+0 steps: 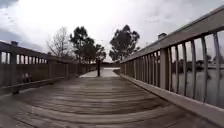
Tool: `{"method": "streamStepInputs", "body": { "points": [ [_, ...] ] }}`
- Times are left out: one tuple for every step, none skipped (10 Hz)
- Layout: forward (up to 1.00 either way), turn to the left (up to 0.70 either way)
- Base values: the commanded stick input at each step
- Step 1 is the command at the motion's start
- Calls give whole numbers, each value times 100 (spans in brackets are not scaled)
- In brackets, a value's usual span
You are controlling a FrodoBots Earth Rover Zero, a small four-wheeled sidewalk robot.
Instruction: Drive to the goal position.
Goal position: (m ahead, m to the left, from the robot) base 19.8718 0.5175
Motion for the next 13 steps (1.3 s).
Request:
{"method": "streamStepInputs", "body": {
  "points": [
    [70,0],
    [70,0],
    [70,0],
    [70,0],
    [70,0],
    [70,0],
    [70,0],
    [70,0],
    [70,0],
    [70,0],
    [70,0],
    [70,0],
    [70,0]
  ]
}}
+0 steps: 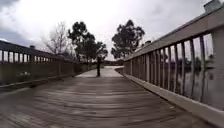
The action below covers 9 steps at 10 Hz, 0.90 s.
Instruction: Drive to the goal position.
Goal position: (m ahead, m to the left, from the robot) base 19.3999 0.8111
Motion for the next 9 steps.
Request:
{"method": "streamStepInputs", "body": {
  "points": [
    [70,0],
    [70,0],
    [70,0],
    [70,0],
    [70,0],
    [70,0],
    [70,0],
    [70,0],
    [85,0]
  ]
}}
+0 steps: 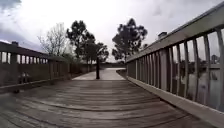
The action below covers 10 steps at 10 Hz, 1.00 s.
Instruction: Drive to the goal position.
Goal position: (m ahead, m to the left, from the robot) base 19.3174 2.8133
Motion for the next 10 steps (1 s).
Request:
{"method": "streamStepInputs", "body": {
  "points": [
    [85,0],
    [85,0],
    [85,0],
    [85,0],
    [85,0],
    [85,0],
    [85,0],
    [85,0],
    [85,0],
    [85,0]
  ]
}}
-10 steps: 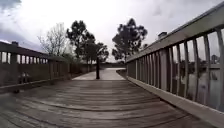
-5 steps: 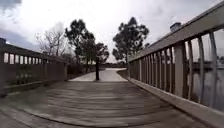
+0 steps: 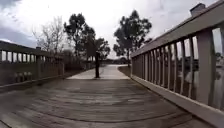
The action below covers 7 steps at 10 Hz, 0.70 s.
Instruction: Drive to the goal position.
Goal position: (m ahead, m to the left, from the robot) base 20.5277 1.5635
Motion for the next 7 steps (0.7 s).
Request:
{"method": "streamStepInputs", "body": {
  "points": [
    [85,0],
    [85,0],
    [85,0],
    [85,0],
    [85,0],
    [85,0],
    [85,0]
  ]
}}
